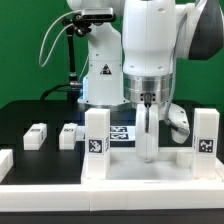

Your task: Assemble desk

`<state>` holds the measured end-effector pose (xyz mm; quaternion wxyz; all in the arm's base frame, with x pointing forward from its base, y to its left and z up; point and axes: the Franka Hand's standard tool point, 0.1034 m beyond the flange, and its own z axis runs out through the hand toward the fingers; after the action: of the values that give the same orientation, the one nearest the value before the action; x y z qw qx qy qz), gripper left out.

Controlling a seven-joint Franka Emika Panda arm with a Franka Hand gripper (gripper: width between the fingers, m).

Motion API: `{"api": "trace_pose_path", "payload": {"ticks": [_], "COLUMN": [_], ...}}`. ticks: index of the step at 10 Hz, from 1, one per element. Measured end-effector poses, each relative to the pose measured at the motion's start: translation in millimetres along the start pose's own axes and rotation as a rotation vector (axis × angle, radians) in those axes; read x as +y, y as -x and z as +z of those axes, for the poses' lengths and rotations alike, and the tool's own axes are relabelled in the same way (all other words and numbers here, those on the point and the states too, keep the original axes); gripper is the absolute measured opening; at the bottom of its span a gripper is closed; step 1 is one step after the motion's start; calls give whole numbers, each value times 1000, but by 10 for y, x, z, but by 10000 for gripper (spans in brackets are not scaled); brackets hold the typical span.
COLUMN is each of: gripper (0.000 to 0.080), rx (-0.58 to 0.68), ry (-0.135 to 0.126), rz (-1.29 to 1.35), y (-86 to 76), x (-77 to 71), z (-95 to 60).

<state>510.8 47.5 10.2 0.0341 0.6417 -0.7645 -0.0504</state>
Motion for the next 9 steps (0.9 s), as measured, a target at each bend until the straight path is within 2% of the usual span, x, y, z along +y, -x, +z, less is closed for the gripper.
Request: {"api": "trace_pose_path", "payload": {"ticks": [1,9], "gripper": [82,82], "rx": [0,0], "ry": [1,2], "rz": [-8,-22], "y": [5,7], "x": [6,12], "z": [0,3]}}
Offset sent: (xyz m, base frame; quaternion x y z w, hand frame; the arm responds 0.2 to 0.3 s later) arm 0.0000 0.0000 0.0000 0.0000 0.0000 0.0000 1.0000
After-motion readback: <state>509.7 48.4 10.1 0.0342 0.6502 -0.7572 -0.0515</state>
